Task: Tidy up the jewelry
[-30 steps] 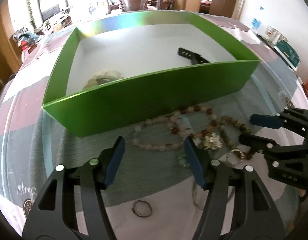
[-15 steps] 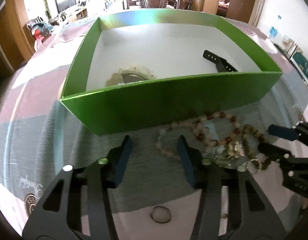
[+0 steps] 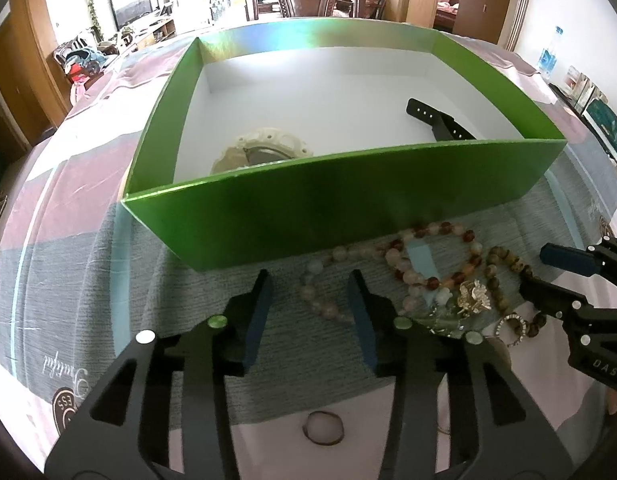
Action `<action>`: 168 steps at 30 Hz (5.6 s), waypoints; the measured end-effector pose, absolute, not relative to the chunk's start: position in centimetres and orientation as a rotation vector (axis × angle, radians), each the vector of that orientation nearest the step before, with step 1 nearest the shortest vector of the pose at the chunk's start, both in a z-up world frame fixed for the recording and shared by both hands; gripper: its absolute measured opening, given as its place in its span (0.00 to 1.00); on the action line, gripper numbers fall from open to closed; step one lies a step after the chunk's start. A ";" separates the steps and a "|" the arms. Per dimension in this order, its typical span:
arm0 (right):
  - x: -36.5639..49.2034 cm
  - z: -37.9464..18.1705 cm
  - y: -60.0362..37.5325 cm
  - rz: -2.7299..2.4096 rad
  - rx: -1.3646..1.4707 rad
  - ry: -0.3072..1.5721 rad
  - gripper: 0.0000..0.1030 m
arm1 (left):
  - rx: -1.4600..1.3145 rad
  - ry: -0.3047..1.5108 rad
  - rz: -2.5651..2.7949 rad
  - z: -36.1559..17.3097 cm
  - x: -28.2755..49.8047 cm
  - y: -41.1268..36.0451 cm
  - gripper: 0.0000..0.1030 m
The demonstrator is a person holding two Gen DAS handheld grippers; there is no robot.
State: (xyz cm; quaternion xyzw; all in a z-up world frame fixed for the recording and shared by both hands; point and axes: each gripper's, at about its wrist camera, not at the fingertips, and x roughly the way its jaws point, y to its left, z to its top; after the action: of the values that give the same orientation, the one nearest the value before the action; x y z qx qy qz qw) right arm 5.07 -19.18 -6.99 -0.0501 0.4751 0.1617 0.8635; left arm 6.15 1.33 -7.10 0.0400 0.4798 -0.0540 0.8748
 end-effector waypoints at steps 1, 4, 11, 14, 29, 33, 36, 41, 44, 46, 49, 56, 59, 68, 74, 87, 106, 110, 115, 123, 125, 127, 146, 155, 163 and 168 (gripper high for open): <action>5.1 -7.0 -19.2 0.339 -0.105 0.996 0.40 | 0.085 1.003 -0.111 -7.1 6.2 1.3 0.46; 5.1 -7.0 -19.2 0.339 -0.104 0.996 0.40 | 0.083 1.005 -0.109 -7.2 6.3 1.4 0.48; 5.1 -7.0 -19.2 0.339 -0.104 0.996 0.40 | 0.087 1.003 -0.105 -7.2 6.4 1.4 0.51; 5.1 -7.0 -19.3 0.331 -0.102 0.996 0.40 | 0.085 1.004 -0.099 -7.3 6.4 1.5 0.55; 6.4 -7.1 -20.9 0.233 -0.068 0.995 0.40 | 0.085 1.004 -0.102 -7.3 6.3 1.6 0.57; 6.5 -7.2 -21.2 0.216 -0.056 0.995 0.40 | 0.086 1.003 -0.101 -7.4 6.3 1.6 0.58; 6.6 -7.3 -21.3 0.209 -0.052 0.995 0.40 | 0.086 1.003 -0.102 -7.4 6.3 1.6 0.58; 7.0 -7.3 -22.0 0.179 -0.028 0.997 0.40 | 0.086 1.004 -0.101 -7.4 6.3 1.6 0.58; 7.0 -7.3 -21.9 0.172 -0.028 0.996 0.40 | 0.086 1.004 -0.101 -7.4 6.3 1.6 0.58; 7.0 -7.4 -21.8 0.170 -0.033 0.994 0.40 | 0.085 1.004 -0.101 -7.4 6.3 1.6 0.58; 6.9 -7.4 -21.8 0.171 -0.031 0.994 0.40 | 0.086 1.003 -0.101 -7.4 6.3 1.6 0.58; 6.9 -7.4 -21.8 0.169 -0.035 0.991 0.40 | 0.087 1.004 -0.102 -7.4 6.3 1.5 0.58; 6.9 -7.4 -21.8 0.169 -0.035 0.991 0.40 | 0.085 1.004 -0.102 -7.4 6.3 1.5 0.58; 6.7 -7.4 -21.7 0.171 -0.040 0.990 0.40 | 0.089 0.998 -0.119 -7.2 6.1 1.3 0.36; 6.2 -7.2 -20.7 0.222 -0.082 0.980 0.13 | 0.102 0.993 -0.139 -7.1 5.8 0.8 0.24; 6.2 -7.2 -20.6 0.227 -0.070 0.983 0.12 | 0.095 0.995 -0.124 -7.2 5.8 1.1 0.45; 5.7 -5.7 -21.3 0.237 -0.023 0.920 0.11 | 0.071 0.935 -0.206 -5.5 4.5 0.9 0.08; 5.3 -4.4 -21.8 0.231 -0.001 0.883 0.11 | 0.053 0.876 -0.222 -3.5 3.4 0.8 0.08; 4.6 -2.2 -22.4 0.233 0.038 0.827 0.11 | 0.060 0.791 -0.240 -0.3 1.7 0.3 0.08; 4.3 1.9 -22.0 0.262 0.029 0.796 0.11 | 0.076 0.728 -0.227 4.5 1.4 1.0 0.08; 4.6 3.7 -21.4 0.272 -0.001 0.766 0.11 | 0.090 0.710 -0.211 5.6 1.9 1.1 0.08; 5.2 5.5 -21.0 0.270 -0.013 0.717 0.11 | 0.102 0.685 -0.179 6.6 2.5 1.5 0.08; 9.9 3.9 -17.5 0.321 -0.029 0.750 0.43 | 0.066 0.780 -0.127 4.0 8.7 2.6 0.38; 6.8 -1.7 -15.0 0.418 -0.135 0.939 0.29 | 0.162 0.821 -0.242 1.6 4.2 -0.5 0.38; 10.7 -6.2 -15.7 0.333 -0.006 1.070 0.29 | 0.192 0.990 -0.363 -3.4 4.5 -1.2 0.42; 11.2 -6.6 -15.8 0.335 0.018 1.064 0.32 | 0.201 1.029 -0.426 -4.8 4.3 -1.9 0.49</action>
State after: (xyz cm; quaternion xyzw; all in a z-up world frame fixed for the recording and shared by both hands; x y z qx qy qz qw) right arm 11.17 -15.78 -6.56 0.0086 0.5046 0.1589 0.8485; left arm 4.30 -1.95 -4.79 0.0950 0.4873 -0.2019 0.8443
